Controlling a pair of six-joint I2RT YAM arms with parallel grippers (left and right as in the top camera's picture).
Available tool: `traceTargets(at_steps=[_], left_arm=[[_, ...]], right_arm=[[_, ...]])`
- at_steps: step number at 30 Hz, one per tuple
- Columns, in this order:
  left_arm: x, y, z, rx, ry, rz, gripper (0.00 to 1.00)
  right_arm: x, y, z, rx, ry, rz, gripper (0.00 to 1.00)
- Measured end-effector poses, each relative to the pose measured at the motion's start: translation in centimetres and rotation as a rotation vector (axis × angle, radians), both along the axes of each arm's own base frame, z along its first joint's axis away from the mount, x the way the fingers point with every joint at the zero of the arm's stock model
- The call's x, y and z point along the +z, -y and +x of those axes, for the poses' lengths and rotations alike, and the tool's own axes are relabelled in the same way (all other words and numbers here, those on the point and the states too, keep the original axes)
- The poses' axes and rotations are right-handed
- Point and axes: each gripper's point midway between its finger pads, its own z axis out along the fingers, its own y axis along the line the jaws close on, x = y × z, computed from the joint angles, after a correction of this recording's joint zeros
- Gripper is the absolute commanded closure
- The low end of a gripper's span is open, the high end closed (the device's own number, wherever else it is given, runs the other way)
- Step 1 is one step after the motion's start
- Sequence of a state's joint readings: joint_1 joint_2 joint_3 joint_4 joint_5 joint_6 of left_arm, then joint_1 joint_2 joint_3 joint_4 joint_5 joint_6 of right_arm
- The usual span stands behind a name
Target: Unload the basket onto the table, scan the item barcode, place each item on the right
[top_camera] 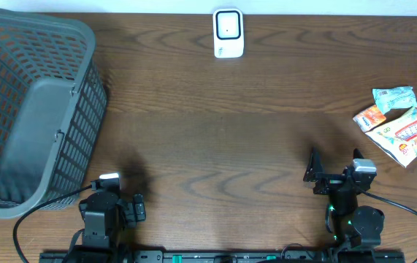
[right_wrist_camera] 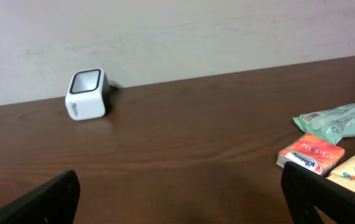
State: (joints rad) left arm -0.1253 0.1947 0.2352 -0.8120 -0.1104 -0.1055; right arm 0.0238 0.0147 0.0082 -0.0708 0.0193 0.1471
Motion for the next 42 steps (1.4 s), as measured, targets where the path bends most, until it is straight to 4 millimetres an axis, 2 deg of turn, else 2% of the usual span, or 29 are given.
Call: traceTargets(at_steps=[13, 15, 19, 22, 24, 30, 34, 42], left_arm=[[0.1, -0.3, 0.0, 0.011, 0.003, 0.011, 0.02], [0.6, -0.1, 0.7, 0.009, 0.039, 0.004, 0.02], [5.4, 1.2, 4.7, -0.029, 0.293, -0.062, 0.02], [9.5, 2.0, 6.8, -0.054, 0.481, -0.099, 0.02], [11.7, 2.2, 7.5, -0.067, 0.583, -0.111, 0.02], [14.9, 2.2, 8.1, -0.088, 0.78, -0.087, 0.02], [14.7, 2.2, 8.3, -0.094, 0.839, -0.079, 0.02], [11.3, 1.6, 8.2, -0.088, 0.797, -0.055, 0.02]], right_arm=[[0.0, 0.0, 0.0, 0.0, 0.0, 0.0, 0.01], [0.0, 0.0, 0.0, 0.0, 0.0, 0.0, 0.01], [0.0, 0.0, 0.0, 0.0, 0.0, 0.0, 0.01], [0.0, 0.0, 0.0, -0.001, -0.001, 0.0, 0.01], [0.0, 0.0, 0.0, -0.001, 0.0, 0.0, 0.01], [0.0, 0.0, 0.0, -0.001, -0.001, 0.0, 0.01], [0.0, 0.0, 0.0, -0.001, 0.0, 0.0, 0.01], [0.0, 0.0, 0.0, -0.001, 0.0, 0.0, 0.01]])
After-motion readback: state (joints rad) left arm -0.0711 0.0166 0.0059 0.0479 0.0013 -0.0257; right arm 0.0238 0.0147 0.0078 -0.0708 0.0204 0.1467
